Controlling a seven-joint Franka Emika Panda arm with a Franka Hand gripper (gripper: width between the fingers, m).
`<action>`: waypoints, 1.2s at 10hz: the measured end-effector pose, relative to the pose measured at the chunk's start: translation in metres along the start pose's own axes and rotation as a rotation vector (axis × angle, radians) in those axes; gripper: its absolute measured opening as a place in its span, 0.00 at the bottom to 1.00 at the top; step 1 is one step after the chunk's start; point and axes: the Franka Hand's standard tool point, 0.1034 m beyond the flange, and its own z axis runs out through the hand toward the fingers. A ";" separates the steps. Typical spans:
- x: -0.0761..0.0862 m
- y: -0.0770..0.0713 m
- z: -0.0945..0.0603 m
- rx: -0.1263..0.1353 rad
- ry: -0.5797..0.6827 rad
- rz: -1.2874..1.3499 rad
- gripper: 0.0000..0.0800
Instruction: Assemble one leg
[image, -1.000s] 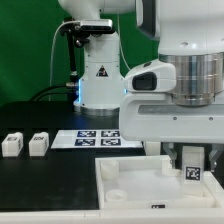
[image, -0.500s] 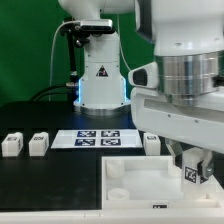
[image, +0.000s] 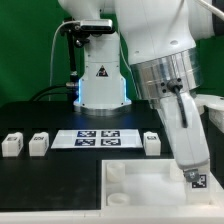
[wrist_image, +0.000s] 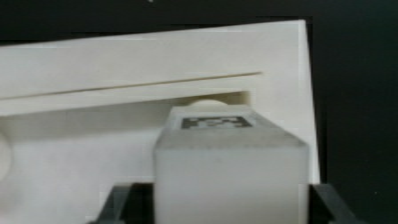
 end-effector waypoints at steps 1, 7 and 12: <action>0.000 0.000 0.000 -0.001 0.001 -0.027 0.37; -0.007 0.009 0.004 -0.053 0.034 -0.736 0.81; -0.012 0.008 0.004 -0.113 0.088 -1.390 0.81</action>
Offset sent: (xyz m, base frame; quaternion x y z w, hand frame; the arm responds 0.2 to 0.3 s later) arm -0.0094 0.0133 0.0035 -0.0388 0.0011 -0.3377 0.9405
